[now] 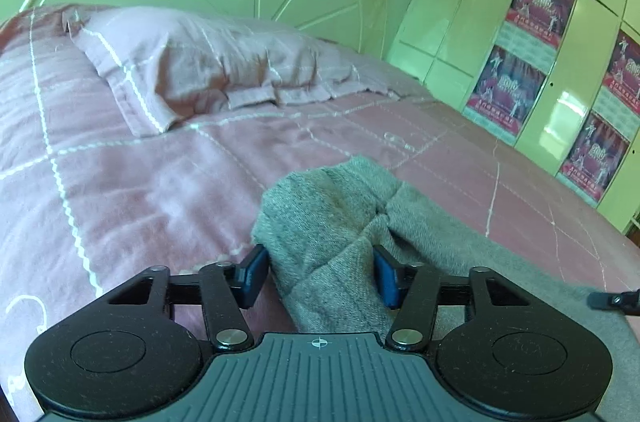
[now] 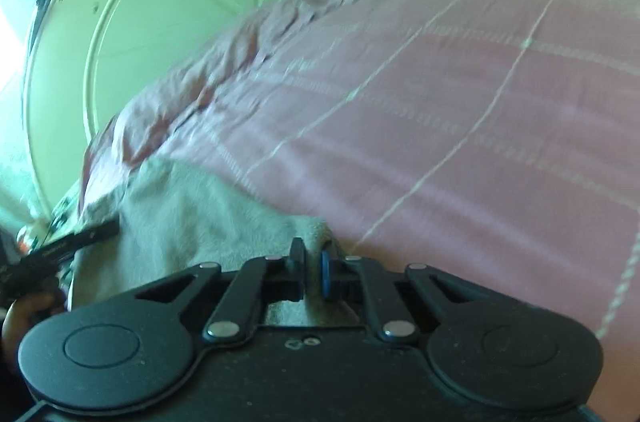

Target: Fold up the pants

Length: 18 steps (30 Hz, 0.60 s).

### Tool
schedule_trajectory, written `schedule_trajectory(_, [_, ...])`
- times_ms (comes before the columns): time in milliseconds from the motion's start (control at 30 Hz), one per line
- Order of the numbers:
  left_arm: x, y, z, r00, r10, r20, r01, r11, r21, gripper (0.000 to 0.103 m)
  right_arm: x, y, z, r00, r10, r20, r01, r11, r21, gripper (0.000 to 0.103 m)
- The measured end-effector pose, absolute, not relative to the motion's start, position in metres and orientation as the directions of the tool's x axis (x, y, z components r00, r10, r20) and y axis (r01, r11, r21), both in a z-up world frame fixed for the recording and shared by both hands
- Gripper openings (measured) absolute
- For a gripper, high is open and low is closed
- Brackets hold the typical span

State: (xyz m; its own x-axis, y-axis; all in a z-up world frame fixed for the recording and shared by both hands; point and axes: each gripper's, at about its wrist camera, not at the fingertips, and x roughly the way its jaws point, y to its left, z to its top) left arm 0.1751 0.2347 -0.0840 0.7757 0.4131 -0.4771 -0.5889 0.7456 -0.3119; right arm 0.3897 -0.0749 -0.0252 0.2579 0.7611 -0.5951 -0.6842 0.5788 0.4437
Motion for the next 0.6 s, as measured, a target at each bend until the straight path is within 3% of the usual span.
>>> schedule_trajectory(100, [0.184,0.232,-0.089,0.752,0.425,-0.505,-0.602,0.754,-0.263,0.056,0.392,-0.066,-0.048,0.251,0.685,-0.684,-0.66,0.638,0.397,0.0])
schedule_trajectory(200, [0.181,0.235,-0.089,0.754,0.418,-0.507,-0.599,0.755,-0.268,0.062,0.399,-0.073,-0.054,0.265,0.707,-0.656,-0.561,0.666,0.492,0.004])
schedule_trajectory(267, [0.174,0.238,-0.086,0.756,0.421,-0.501,-0.603,0.745,-0.284,0.075,0.394,-0.09,-0.043,0.367,0.689,-0.625,-0.504,0.712,0.489,0.015])
schedule_trajectory(300, [0.17,0.237,-0.083,0.748,0.444,-0.493,-0.616,0.742,-0.265,0.079,0.39,-0.106,-0.035,0.432,0.669,-0.605,-0.462,0.74,0.489,0.014])
schedule_trajectory(467, [0.147,0.214,-0.06,0.78,0.495,-0.382,-0.591,0.785,-0.189,0.084,0.351,-0.179,-0.001,0.574,0.614,-0.542,-0.379,0.786,0.489,0.015])
schedule_trajectory(600, [0.157,0.181,-0.044,0.857,0.424,-0.294,-0.478,0.867,-0.142,0.096,0.314,-0.185,-0.009,0.559,0.599,-0.573,-0.358,0.798,0.485,0.015])
